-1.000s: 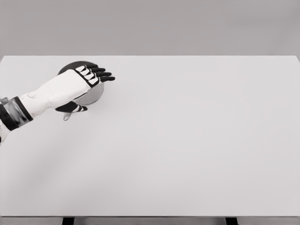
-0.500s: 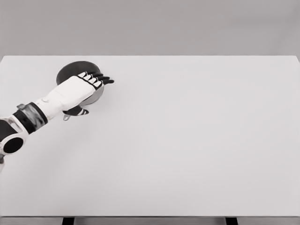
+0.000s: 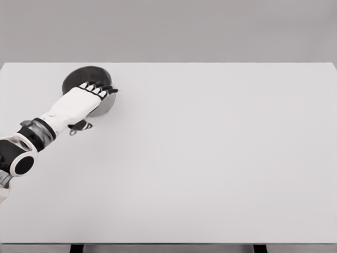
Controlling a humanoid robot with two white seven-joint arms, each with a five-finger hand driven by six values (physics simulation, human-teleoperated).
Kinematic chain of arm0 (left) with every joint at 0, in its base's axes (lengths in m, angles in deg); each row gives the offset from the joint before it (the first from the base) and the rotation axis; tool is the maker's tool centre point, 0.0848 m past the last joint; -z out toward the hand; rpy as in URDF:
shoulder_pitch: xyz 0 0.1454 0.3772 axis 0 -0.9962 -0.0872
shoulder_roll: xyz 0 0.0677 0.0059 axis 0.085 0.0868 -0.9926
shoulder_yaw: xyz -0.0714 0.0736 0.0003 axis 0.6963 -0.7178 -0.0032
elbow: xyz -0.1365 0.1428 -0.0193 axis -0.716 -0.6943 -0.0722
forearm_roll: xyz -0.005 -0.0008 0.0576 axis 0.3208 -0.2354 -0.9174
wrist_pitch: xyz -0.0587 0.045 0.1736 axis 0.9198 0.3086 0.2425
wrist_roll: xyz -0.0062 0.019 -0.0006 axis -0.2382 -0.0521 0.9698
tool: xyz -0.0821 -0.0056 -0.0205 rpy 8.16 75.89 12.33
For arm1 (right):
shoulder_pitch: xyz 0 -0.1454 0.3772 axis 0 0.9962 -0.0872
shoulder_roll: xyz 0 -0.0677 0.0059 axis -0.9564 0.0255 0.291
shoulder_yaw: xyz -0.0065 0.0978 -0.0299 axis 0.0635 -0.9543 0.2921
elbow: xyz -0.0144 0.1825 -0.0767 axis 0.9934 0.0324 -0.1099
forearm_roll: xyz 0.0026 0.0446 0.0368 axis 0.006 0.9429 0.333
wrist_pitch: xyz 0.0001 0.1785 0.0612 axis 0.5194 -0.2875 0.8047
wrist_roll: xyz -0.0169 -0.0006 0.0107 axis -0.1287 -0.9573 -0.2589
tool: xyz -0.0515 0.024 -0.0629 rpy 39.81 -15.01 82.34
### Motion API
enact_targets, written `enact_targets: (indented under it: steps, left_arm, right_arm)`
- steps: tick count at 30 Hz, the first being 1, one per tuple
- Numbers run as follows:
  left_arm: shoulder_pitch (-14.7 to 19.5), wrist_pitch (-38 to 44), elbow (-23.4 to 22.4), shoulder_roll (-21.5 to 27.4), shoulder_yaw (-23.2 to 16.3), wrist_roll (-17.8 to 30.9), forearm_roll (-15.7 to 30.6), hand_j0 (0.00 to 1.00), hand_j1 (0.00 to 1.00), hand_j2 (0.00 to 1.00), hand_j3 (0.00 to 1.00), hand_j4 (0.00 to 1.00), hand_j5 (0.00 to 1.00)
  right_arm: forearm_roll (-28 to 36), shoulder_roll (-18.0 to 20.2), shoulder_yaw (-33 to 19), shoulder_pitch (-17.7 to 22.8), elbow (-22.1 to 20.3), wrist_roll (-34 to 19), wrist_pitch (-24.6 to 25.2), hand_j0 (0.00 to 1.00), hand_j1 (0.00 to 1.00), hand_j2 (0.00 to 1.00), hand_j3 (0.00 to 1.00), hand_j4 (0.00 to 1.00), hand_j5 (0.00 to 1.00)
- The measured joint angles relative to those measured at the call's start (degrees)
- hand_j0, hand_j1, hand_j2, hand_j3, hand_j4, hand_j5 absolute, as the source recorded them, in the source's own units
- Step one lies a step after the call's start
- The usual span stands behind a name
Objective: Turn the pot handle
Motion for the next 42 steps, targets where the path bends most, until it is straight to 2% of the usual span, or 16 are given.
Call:
enact_targets:
  steps: [20, 30, 42]
  left_arm:
    - [-0.2, 3.2, 0.0, 1.0, 0.8, 0.0, -1.6, 1.0, 1.0, 1.0, 1.0, 1.0, 1.0]
    - [-0.4, 4.5, -0.4, 3.0, 2.5, 0.0, -1.6, 1.0, 1.0, 1.0, 1.0, 1.0, 1.0]
    - [0.6, 6.3, -3.7, 3.4, 2.8, 0.0, -1.6, 1.0, 1.0, 1.0, 1.0, 1.0, 1.0]
  right_arm:
    - [0.0, 0.0, 0.0, 0.0, 0.0, 0.0, 0.0, 1.0, 1.0, 1.0, 1.0, 1.0, 1.0]
    - [0.0, 0.0, 0.0, 0.0, 0.0, 0.0, 0.0, 1.0, 1.0, 1.0, 1.0, 1.0, 1.0]
    - [0.0, 0.0, 0.0, 0.0, 0.0, 0.0, 0.0, 1.0, 1.0, 1.0, 1.0, 1.0, 1.0]
